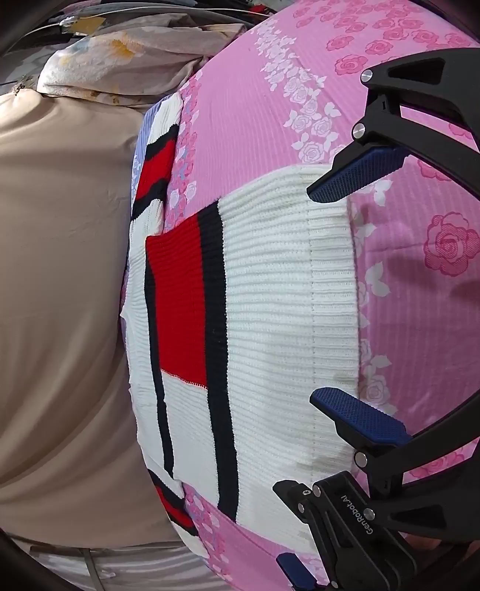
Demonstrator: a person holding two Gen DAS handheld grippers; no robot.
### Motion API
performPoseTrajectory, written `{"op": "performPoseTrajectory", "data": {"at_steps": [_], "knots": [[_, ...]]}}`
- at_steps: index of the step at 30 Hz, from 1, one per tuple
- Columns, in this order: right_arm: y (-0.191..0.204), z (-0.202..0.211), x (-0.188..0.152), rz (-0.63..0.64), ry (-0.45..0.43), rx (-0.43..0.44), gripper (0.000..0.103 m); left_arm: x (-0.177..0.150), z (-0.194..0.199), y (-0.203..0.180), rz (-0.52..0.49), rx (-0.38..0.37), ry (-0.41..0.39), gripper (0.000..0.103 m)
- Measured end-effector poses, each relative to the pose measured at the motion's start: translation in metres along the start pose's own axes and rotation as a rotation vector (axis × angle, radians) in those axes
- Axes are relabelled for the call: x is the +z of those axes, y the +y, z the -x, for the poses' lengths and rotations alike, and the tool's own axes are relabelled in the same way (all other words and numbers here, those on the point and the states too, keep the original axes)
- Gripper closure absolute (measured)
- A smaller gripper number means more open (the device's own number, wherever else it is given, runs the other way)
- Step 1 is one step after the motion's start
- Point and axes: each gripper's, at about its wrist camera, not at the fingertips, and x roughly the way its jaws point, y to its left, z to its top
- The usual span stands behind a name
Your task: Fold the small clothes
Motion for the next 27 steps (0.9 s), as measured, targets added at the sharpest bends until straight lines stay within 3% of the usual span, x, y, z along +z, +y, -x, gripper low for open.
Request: {"op": "performPoseTrajectory", "data": {"at_steps": [27], "knots": [[0.0021,0.0022,-0.0010,0.011,-0.012,-0.022,0.005,-0.0056,0.0025,-0.0013,-0.005,0.011,-0.028,0.005]]}}
